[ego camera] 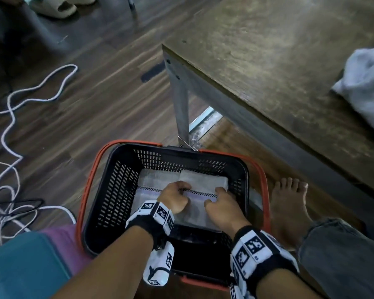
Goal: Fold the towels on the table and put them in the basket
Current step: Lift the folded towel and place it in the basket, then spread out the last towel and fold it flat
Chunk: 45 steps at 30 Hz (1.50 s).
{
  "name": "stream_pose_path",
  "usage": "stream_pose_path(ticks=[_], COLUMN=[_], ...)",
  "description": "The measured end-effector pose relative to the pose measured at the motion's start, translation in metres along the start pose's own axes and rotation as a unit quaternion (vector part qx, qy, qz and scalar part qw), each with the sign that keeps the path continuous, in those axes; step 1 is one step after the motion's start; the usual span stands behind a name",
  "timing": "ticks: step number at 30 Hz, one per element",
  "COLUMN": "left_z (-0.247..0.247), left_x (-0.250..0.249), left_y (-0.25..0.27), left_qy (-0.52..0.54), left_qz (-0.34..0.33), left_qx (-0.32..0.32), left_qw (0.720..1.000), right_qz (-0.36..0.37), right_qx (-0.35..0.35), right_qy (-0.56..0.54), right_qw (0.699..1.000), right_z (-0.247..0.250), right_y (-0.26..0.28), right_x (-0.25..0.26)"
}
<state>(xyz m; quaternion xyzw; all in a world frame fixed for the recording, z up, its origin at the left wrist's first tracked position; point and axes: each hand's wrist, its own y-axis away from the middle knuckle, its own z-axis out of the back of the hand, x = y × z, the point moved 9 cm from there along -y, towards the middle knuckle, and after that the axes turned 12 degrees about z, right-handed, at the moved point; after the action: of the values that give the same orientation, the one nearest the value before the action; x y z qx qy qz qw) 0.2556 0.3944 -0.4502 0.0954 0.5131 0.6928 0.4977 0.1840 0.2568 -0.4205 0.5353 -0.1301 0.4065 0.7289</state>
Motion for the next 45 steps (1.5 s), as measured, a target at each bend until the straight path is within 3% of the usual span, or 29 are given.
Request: stream_pose_path(ticks=[4, 9, 13, 17, 22, 25, 28, 31, 34, 36, 38, 40, 42, 45], left_z=[-0.007, -0.014, -0.009, 0.011, 0.037, 0.063, 0.086, 0.083, 0.039, 0.007, -0.015, -0.023, -0.02, -0.005], left_x=[0.001, 0.008, 0.006, -0.01, -0.052, -0.088, -0.148, -0.221, -0.284, -0.31, -0.328, -0.342, -0.355, -0.376], left_y=[-0.004, -0.008, -0.005, 0.017, 0.075, 0.131, 0.201, 0.266, 0.301, 0.303, 0.299, 0.303, 0.311, 0.34], left_qy=[-0.032, -0.062, -0.049, -0.061, -0.037, -0.067, -0.029, 0.002, -0.053, -0.141, -0.229, -0.281, -0.278, -0.231], left_qz=[-0.007, -0.014, -0.008, -0.012, -0.056, -0.116, -0.226, -0.338, -0.403, -0.394, -0.376, -0.379, -0.392, -0.419], left_qx=[0.019, 0.051, 0.025, -0.048, -0.033, -0.061, -0.122, -0.17, -0.132, -0.124, -0.143, -0.191, -0.235, -0.261], left_qw=[0.999, 0.997, 0.998, 0.997, 0.997, 0.989, 0.966, 0.925, 0.904, 0.9, 0.886, 0.861, 0.845, 0.838], right_qz=[0.019, -0.023, -0.029, 0.013, 0.087, 0.116, 0.167, 0.224, 0.209, 0.159, 0.098, 0.075, 0.094, 0.14], right_qx=[-0.021, 0.036, 0.054, 0.049, 0.06, 0.06, 0.015, -0.083, -0.18, -0.225, -0.237, -0.252, -0.286, -0.383], right_qy=[0.027, -0.03, -0.053, -0.061, -0.009, 0.034, 0.08, 0.138, 0.202, 0.286, 0.314, 0.273, 0.246, 0.24], right_qw=[0.999, 0.999, 0.997, 0.997, 0.994, 0.991, 0.983, 0.961, 0.94, 0.918, 0.914, 0.926, 0.921, 0.881], right_z=[-0.005, -0.019, -0.019, -0.004, 0.034, 0.07, 0.133, 0.226, 0.313, 0.353, 0.371, 0.367, 0.358, 0.356], right_y=[-0.005, -0.003, 0.009, 0.02, 0.061, 0.107, 0.159, 0.214, 0.259, 0.27, 0.265, 0.256, 0.248, 0.253], right_x=[0.008, -0.013, -0.014, 0.027, 0.104, 0.147, 0.182, 0.195, 0.162, 0.12, 0.069, 0.028, 0.006, 0.005])
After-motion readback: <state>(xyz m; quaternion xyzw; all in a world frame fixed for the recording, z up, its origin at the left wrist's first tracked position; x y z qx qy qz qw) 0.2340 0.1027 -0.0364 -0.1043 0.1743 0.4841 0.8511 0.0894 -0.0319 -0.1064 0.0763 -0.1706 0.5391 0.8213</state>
